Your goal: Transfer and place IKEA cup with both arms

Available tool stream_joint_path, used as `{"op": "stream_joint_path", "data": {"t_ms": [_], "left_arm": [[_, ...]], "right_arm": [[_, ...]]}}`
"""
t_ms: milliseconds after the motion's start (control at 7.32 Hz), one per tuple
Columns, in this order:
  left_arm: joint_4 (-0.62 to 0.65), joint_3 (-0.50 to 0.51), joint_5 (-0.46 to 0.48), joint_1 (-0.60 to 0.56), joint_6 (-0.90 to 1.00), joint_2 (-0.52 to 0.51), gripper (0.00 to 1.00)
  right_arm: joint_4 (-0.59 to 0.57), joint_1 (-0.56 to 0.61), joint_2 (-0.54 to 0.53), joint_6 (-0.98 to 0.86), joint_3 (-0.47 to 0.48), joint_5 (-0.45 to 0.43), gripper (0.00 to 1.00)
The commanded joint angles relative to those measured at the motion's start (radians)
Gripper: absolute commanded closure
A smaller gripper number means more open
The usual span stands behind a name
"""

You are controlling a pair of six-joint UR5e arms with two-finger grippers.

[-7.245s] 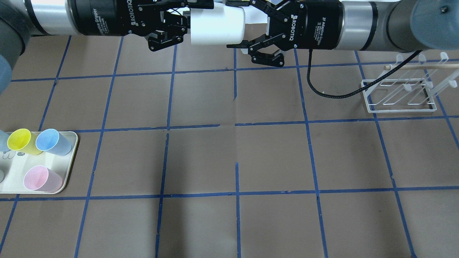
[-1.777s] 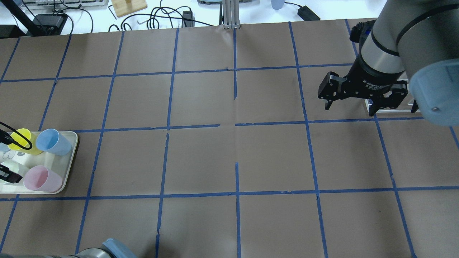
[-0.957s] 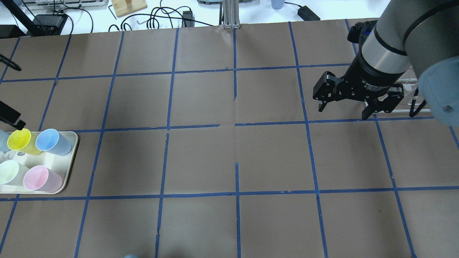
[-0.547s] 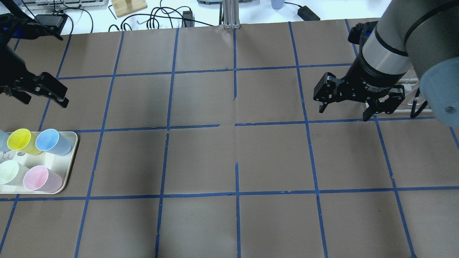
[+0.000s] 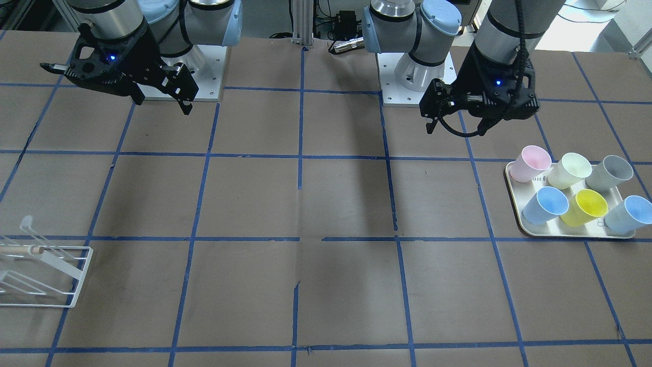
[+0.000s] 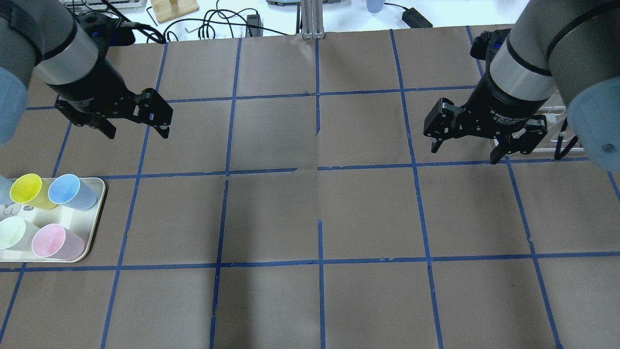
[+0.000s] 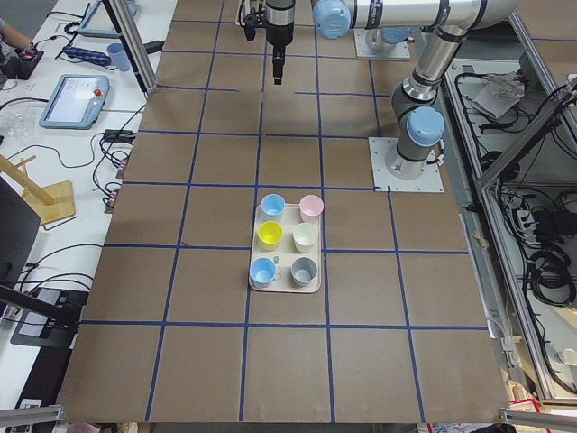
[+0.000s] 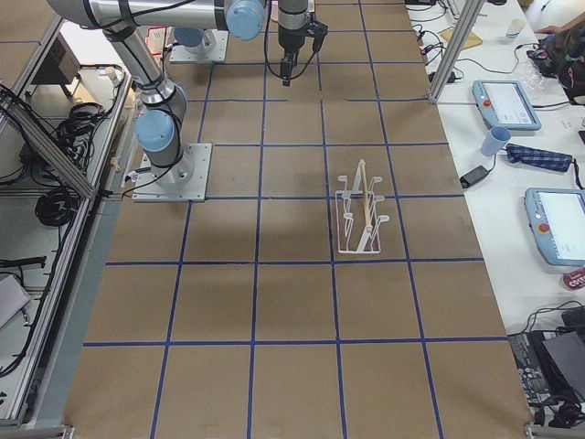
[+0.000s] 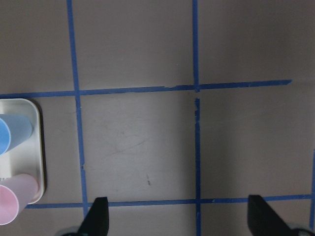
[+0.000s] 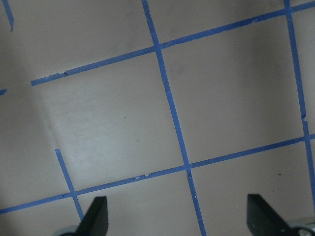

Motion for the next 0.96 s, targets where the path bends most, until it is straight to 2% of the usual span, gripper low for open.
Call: {"op": "stream_joint_path", "data": {"t_ms": [0,820], "left_arm": [[-0.002,0.019,-0.063,-0.024,-0.051,-0.008,0.0],[0.007,0.035,-0.049,-0.024,-0.032,-0.019,0.0]], "right_arm": [[0.0,0.0,0.0,0.0,0.002,0.0,0.0],[0.002,0.003,-0.002,0.0,0.006,0.003,0.0]]}}
